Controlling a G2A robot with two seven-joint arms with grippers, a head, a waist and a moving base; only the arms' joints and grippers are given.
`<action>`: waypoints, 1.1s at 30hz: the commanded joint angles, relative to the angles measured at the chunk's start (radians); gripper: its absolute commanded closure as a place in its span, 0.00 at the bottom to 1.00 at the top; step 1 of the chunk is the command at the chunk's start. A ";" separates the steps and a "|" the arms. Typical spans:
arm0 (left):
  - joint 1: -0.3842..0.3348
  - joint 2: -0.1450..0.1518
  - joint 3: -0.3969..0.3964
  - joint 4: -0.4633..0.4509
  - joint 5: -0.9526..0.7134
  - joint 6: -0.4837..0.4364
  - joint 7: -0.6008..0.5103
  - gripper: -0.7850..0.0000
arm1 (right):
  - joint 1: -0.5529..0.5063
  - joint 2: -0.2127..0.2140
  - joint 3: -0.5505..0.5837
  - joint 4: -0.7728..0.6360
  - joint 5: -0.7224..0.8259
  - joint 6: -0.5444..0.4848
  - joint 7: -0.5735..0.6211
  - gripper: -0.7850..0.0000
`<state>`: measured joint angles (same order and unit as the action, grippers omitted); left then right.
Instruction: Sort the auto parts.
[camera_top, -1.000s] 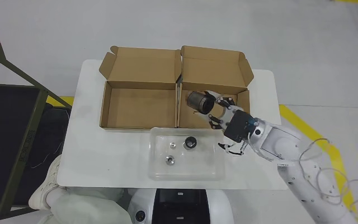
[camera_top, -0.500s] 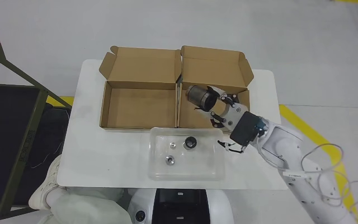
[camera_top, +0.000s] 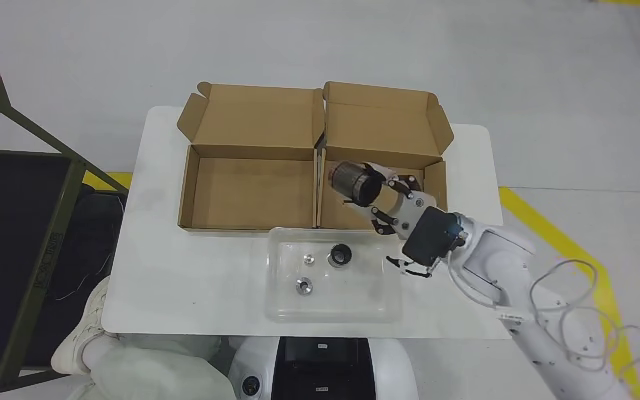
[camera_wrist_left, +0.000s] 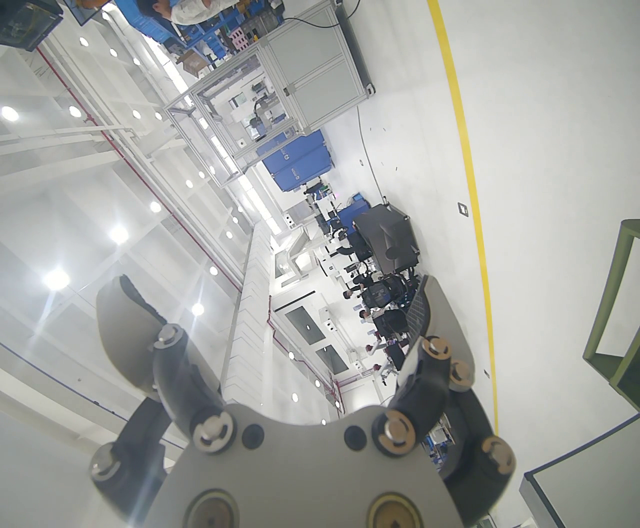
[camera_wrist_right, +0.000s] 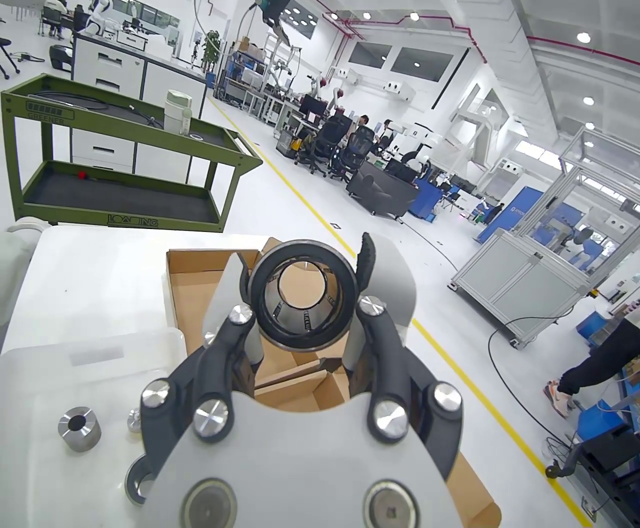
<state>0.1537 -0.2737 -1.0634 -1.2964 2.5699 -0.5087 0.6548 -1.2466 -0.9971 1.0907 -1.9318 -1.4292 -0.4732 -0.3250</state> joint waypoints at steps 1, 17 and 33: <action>0.000 0.000 0.000 0.000 0.000 0.000 0.000 0.00 | -0.001 -0.002 -0.002 0.011 -0.002 -0.001 0.009 1.00; 0.000 0.000 0.000 0.000 0.000 0.000 0.000 0.00 | 0.077 -0.034 -0.073 0.245 0.093 -0.074 0.128 1.00; 0.000 0.000 0.000 0.000 0.000 0.000 0.000 0.00 | 0.229 -0.098 -0.214 0.539 0.170 -0.114 0.240 1.00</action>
<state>0.1537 -0.2737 -1.0634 -1.2964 2.5699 -0.5087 0.6548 -1.0300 -1.0901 0.8883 -1.4096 -1.2603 -0.5851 -0.0924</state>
